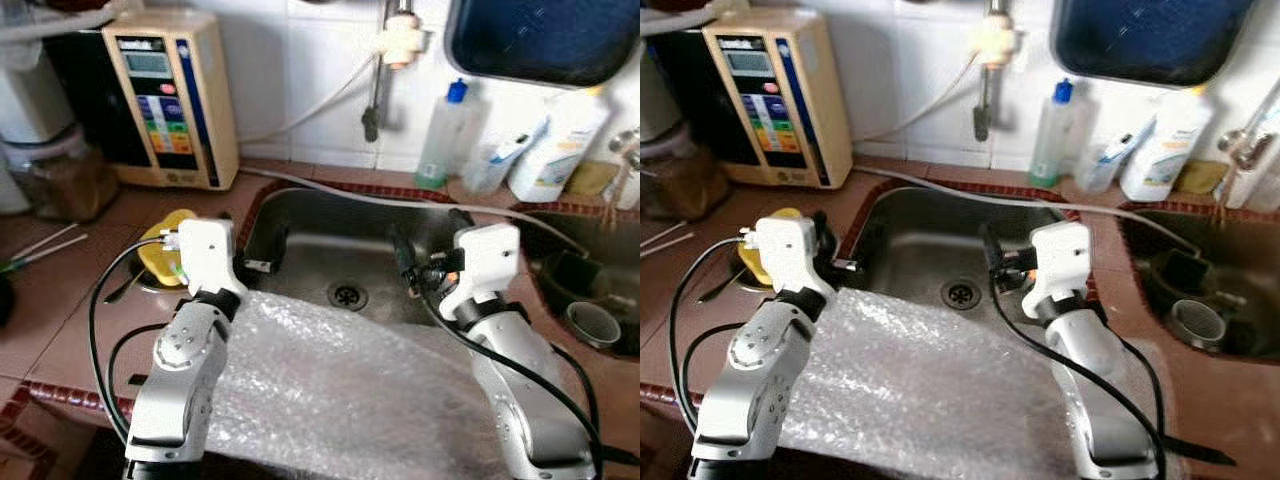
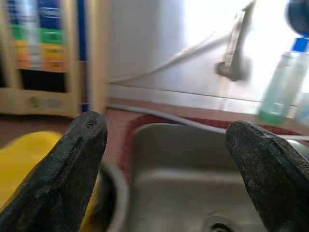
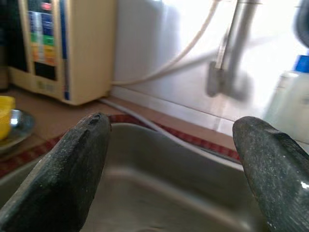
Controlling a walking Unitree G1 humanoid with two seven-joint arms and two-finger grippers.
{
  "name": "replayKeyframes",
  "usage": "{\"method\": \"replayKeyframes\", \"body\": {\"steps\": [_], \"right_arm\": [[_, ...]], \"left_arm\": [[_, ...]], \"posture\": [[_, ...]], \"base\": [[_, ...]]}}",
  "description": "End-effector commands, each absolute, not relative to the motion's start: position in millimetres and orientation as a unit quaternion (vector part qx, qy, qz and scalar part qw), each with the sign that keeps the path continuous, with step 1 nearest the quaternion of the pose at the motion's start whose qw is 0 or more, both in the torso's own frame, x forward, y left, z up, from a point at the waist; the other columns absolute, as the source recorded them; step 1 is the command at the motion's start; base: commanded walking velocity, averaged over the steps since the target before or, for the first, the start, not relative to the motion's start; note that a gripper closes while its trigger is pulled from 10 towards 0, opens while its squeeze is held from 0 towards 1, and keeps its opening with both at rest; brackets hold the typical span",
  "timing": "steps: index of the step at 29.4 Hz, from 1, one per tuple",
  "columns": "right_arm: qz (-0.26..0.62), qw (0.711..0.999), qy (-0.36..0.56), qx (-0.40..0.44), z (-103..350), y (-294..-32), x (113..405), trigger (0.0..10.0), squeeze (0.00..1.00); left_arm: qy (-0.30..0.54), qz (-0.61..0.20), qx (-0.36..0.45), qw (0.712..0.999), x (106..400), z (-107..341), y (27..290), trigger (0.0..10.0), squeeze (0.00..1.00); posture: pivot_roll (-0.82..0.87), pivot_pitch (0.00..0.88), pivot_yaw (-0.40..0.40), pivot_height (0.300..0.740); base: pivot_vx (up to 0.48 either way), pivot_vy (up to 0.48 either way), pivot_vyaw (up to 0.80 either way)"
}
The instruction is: Kitchen organization
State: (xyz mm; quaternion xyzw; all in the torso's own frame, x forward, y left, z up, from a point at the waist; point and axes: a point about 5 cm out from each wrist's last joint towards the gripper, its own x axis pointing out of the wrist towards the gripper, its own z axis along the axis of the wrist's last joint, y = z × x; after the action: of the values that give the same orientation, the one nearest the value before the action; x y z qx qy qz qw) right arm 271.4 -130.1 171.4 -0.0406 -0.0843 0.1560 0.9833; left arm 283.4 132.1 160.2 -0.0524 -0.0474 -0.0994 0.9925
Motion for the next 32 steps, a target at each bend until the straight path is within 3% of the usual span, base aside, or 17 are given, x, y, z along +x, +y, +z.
{"method": "replayKeyframes", "body": {"steps": [1,9,21,32], "right_arm": [[0.152,0.983,-0.089,-0.043,174.4,-131.9,271.5,10.0,0.0],[0.154,0.983,-0.087,-0.044,173.2,-130.4,271.3,10.0,0.0],[0.157,0.983,-0.081,-0.046,171.1,-130.3,270.8,10.0,0.0],[0.163,0.983,-0.077,-0.046,169.6,-128.4,269.5,10.0,0.0]], "left_arm": [[-0.047,-0.098,-0.049,0.993,283.0,160.8,131.2,10.0,0.0],[-0.04,-0.098,-0.047,0.993,282.6,157.8,131.2,10.0,0.0],[-0.042,-0.101,-0.043,0.993,281.6,157.7,130.5,10.0,0.0],[-0.043,-0.085,-0.049,0.994,281.4,157.9,134.0,10.0,0.0]], "posture": [[0.06,0.0,-0.004,0.74],[0.06,0.0,-0.003,0.74],[0.05,0.0,-0.003,0.74],[0.05,0.0,-0.001,0.74]], "base": [[0.0,0.0,0.0],[0.0,0.0,0.0],[0.0,-0.406,0.0],[0.0,0.0,0.0]]}}
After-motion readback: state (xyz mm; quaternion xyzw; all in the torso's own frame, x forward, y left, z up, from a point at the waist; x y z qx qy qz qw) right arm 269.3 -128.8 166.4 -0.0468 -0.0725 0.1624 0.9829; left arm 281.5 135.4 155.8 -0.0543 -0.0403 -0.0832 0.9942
